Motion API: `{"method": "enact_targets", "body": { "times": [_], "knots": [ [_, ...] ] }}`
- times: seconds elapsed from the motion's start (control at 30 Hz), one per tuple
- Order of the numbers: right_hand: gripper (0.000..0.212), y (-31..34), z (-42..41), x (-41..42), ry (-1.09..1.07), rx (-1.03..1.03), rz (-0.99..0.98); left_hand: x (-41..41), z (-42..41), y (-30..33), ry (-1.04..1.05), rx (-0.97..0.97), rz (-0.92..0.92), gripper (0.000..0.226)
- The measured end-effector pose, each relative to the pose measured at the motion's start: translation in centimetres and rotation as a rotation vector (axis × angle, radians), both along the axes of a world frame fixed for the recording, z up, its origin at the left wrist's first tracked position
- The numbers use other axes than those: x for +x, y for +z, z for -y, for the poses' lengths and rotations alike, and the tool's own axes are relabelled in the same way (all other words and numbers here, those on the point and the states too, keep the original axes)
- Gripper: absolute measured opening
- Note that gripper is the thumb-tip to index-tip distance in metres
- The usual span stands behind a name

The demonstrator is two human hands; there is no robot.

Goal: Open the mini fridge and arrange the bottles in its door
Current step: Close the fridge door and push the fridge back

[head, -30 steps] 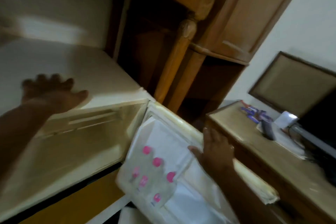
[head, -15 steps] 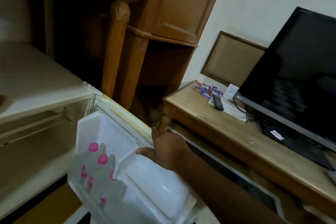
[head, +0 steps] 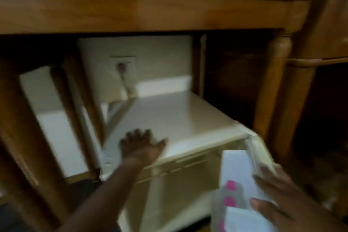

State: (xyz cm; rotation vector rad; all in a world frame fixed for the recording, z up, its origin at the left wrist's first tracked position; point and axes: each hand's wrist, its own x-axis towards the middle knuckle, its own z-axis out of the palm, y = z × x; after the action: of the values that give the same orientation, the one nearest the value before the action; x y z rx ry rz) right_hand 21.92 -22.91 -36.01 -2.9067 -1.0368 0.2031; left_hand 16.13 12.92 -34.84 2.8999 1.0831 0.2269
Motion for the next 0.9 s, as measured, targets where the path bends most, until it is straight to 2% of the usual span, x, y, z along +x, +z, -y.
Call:
{"method": "enact_targets", "body": {
  "times": [0.1, 0.13, 0.2, 0.23, 0.3, 0.37, 0.5, 0.53, 0.6, 0.77, 0.9],
  "knots": [
    [0.099, 0.4, -1.2, 0.9, 0.106, -0.026, 0.027, -0.4, 0.3, 1.0, -0.008, 0.0, -0.036, 0.087],
    [0.097, 1.0, -1.0, 1.3, 0.245, -0.023, 0.143, -0.6, 0.0, 1.3, -0.001, -0.005, -0.038, 0.087],
    [0.073, 1.4, -1.2, 0.9, 0.468, -0.071, 0.359, -1.1, 0.7, 1.0, -0.024, 0.001, -0.036, 0.086],
    [0.068, 1.4, -2.0, 0.2, 0.477, -0.03, 0.442, -1.3, 1.1, 1.0, -0.045, -0.014, -0.029, 0.084],
    [0.07, 0.9, -3.7, -0.5, 0.39, 0.151, 0.396, -1.7, 1.4, 0.9, -0.082, -0.079, -0.029, 0.083],
    [0.068, 0.4, -4.7, -0.4, 0.394, 0.266, 0.282, -2.6, 1.7, 1.6, -0.079, -0.152, -0.056, 0.085],
    [0.094, 0.8, -7.4, -0.5, 0.217, 0.278, 0.183, -4.9, 1.7, 1.8, 0.037, -0.242, -0.044, 0.109],
    [0.094, 0.7, -8.0, -0.5, 0.19, 0.243, 0.068, -5.3, 1.7, 1.9, 0.049, -0.25, -0.034, 0.112],
    [0.086, 0.7, -9.5, -0.2, 0.164, 0.198, -0.017, -5.6, 1.5, 1.8, 0.029, -0.255, -0.022, 0.111],
    [0.081, 0.4, -12.7, 0.5, 0.101, 0.215, 0.018, -4.6, 1.1, 1.4, 0.06, -0.218, -0.076, 0.106],
    [0.084, 0.1, -14.4, 1.5, 0.085, 0.228, 0.024, -3.8, 1.2, 0.7, 0.1, -0.24, -0.034, 0.105]
  ]
}}
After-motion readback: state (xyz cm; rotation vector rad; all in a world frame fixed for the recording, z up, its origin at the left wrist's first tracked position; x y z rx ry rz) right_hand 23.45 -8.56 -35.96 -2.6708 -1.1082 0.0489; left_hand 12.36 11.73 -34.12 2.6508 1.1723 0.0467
